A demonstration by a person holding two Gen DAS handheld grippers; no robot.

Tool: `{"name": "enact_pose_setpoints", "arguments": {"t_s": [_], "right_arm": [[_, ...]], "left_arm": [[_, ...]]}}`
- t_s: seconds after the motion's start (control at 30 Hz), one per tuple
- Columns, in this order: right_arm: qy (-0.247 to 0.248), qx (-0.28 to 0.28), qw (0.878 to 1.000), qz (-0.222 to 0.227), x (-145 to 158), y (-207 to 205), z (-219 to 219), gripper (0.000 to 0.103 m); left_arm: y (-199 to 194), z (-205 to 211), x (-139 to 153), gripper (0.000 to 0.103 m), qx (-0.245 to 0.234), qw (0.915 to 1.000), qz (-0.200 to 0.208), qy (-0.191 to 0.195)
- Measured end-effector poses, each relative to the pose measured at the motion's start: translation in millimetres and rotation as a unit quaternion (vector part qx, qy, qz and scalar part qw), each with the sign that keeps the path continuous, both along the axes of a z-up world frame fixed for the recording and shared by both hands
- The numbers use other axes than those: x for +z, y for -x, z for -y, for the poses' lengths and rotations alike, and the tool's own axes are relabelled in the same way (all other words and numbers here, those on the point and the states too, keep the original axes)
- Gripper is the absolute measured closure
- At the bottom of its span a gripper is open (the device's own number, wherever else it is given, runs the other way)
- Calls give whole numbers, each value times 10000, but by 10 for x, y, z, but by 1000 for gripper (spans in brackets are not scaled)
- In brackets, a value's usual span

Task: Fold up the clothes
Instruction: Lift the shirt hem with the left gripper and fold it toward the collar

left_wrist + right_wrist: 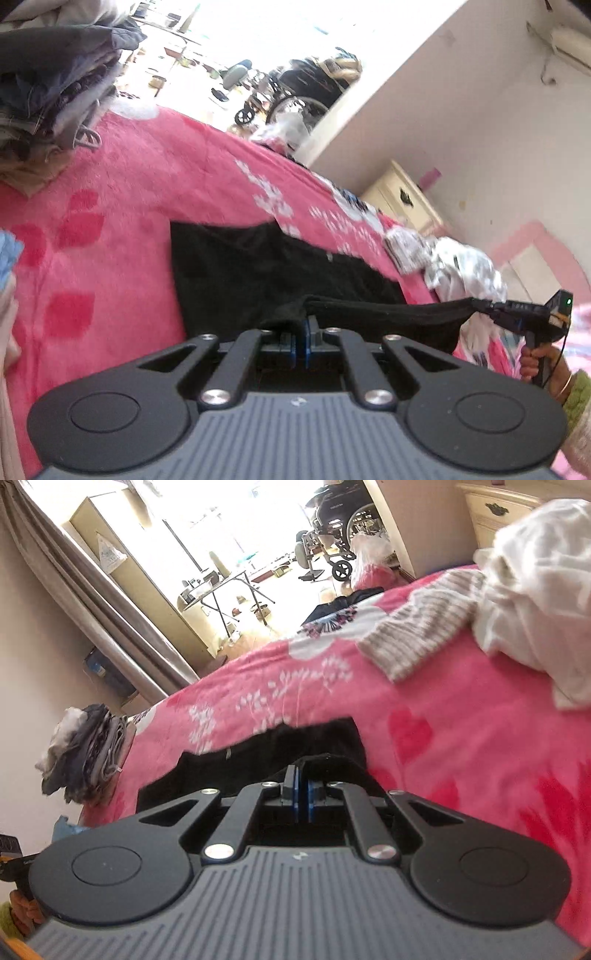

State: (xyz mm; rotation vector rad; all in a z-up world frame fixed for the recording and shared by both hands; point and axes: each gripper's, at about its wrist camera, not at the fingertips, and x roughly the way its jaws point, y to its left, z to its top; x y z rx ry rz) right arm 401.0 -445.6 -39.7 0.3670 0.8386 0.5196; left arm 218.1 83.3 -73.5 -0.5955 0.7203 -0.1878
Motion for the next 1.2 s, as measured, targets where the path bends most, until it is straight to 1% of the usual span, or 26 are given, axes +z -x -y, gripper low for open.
{"name": "enact_pose_setpoints", "arguments": {"t_s": [0.1, 0.23, 0.3, 0.4, 0.43, 0.47, 0.5, 0.53, 0.57, 0.6, 0.67, 0.7, 0.73, 0.8, 0.87, 0.9, 0.93, 0.97, 1.0, 1.03, 1.07, 1.1, 1.13, 1.17, 1.2], "right_arm": [[-2, -15, 10000, 10, -68, -295, -161, 100], [-4, -121, 9999, -42, -247, -666, -343, 100], [-35, -209, 9997, -77, -380, -831, -417, 100], [-103, -384, 9990, -228, -636, -1052, -498, 100], [-249, -488, 9979, -355, -763, -1129, -500, 100], [-436, -591, 9958, -540, -887, -1194, -494, 99], [-623, -689, 9929, -739, -1008, -1255, -487, 96], [-892, -838, 9882, -921, -1125, -1306, -457, 96], [-1231, -964, 9819, -1071, -1221, -1343, -408, 95], [-1524, -1100, 9761, -1088, -1267, -1350, -349, 95], [-2068, -1385, 9629, -1041, -1334, -1348, -227, 91], [-2374, -1539, 9536, -1030, -1362, -1339, -158, 85], [-2522, -1630, 9496, -902, -1330, -1303, -116, 81], [-2713, -1768, 9444, -572, -1231, -1214, -49, 81], [-2568, -1452, 9551, -281, -1060, -1126, -120, 81], [-2334, -1174, 9650, -238, -972, -1093, -216, 81], [-1963, -773, 9772, -235, -885, -1061, -371, 81], [-1520, -269, 9879, -171, -805, -1012, -574, 81], [-1004, 280, 9945, -58, -740, -941, -816, 81], [-474, 852, 9952, 47, -715, -846, -1093, 81], [57, 1423, 9897, 146, -703, -745, -1378, 81], [432, 1840, 9818, 202, -740, -654, -1618, 82], [758, 2207, 9721, 245, -793, -565, -1844, 83], [969, 2408, 9654, 255, -856, -534, -2016, 83], [1116, 2476, 9621, 238, -933, -547, -2159, 84]], "left_arm": [[-213, -103, -63, 98, 161, 9999, 34, 53], [-495, -240, -159, 98, 314, 9995, 29, 88], [-656, -291, -247, 98, 356, 9993, -52, 120], [-884, -370, -443, 97, 379, 9985, -355, 185], [-951, -401, -514, 97, 401, 9979, -461, 209], [-1005, -442, -582, 95, 526, 9967, -582, 233], [-1042, -502, -644, 87, 655, 9950, -660, 370], [-1068, -588, -711, 79, 758, 9926, -687, 654], [-1078, -679, -767, 78, 937, 9890, -683, 914], [-1082, -771, -818, 75, 1140, 9844, -674, 1154], [-1059, -880, -851, 74, 1405, 9795, -640, 1294], [-1045, -930, -864, 74, 1527, 9772, -622, 1341], [-1031, -979, -876, 73, 1649, 9746, -603, 1388], [-995, -960, -805, 71, 1602, 9787, -531, 1165], [-944, -846, -699, 69, 1418, 9858, -471, 768], [-925, -752, -635, 68, 1227, 9904, -420, 479], [-909, -651, -569, 66, 1007, 9941, -365, 176], [-895, -507, -511, 66, 744, 9965, -307, -211], [-882, -349, -455, 66, 466, 9966, -249, -625], [-870, -186, -437, 65, 181, 9942, -199, -1044], [-856, -41, -449, 65, -42, 9906, -171, -1359], [-842, 98, -467, 65, -244, 9860, -147, -1641], [-832, 173, -511, 65, -338, 9832, -168, -1784], [-825, 228, -565, 65, -399, 9811, -202, -1884], [-817, 283, -618, 65, -460, 9788, -236, -1984]]}}
